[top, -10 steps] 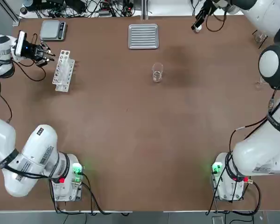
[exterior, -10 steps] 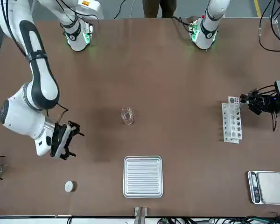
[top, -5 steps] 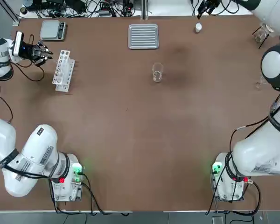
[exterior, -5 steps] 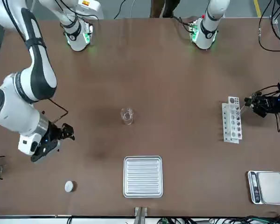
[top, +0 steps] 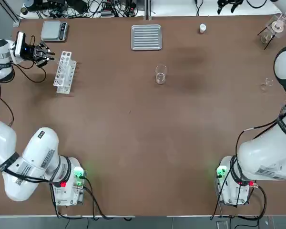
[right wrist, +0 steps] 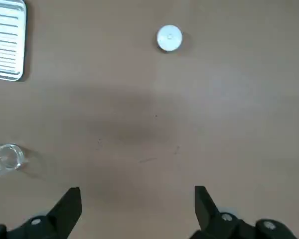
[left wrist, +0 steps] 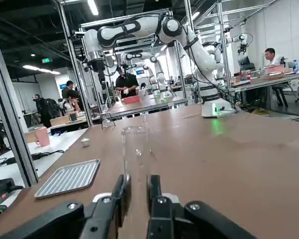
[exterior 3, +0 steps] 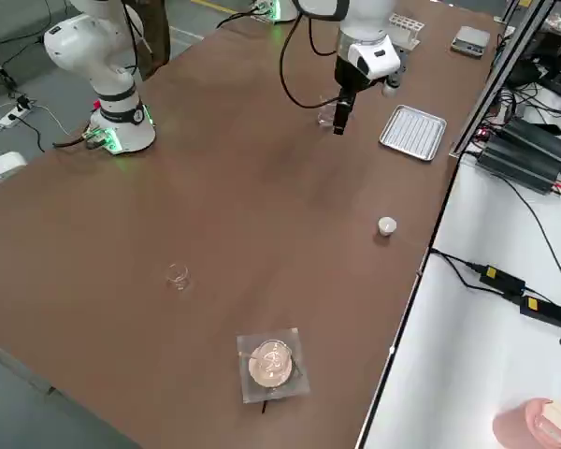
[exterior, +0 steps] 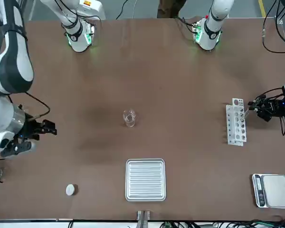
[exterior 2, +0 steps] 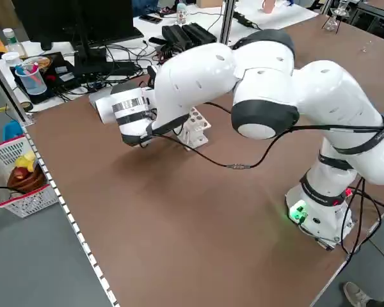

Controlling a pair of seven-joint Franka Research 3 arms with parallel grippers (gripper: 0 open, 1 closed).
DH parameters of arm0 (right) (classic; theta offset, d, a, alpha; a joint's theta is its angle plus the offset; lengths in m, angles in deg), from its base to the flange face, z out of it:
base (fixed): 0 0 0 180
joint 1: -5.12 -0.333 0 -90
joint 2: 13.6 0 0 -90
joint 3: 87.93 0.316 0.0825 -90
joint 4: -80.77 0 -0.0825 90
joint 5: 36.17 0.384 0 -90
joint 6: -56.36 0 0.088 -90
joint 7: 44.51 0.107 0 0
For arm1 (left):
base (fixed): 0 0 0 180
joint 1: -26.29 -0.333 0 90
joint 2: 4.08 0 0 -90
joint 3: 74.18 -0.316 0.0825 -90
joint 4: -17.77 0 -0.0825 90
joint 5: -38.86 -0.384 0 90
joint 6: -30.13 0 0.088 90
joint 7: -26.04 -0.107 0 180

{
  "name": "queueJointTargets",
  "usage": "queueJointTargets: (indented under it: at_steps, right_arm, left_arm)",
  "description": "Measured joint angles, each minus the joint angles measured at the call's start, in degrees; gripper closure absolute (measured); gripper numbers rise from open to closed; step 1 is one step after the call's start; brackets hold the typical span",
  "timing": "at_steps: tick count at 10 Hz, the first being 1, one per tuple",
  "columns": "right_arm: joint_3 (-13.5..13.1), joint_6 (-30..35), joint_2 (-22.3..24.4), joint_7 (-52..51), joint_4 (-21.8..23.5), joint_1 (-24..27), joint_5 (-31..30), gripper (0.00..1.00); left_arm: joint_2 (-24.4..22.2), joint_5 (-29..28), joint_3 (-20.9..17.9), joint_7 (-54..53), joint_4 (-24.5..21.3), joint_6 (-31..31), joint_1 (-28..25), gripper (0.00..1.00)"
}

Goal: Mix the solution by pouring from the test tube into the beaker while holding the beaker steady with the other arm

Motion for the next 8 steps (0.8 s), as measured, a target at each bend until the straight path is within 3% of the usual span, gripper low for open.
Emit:
queueJointTargets:
  at_steps: [8]
  right_arm:
    - [0.1, 7.3, 7.1, -0.3, -0.5, 2.1, -0.7, 0.00]
  left_arm:
    - [0.0, 0.0, 0.7, 0.8, -3.1, -4.4, 0.3, 0.78]
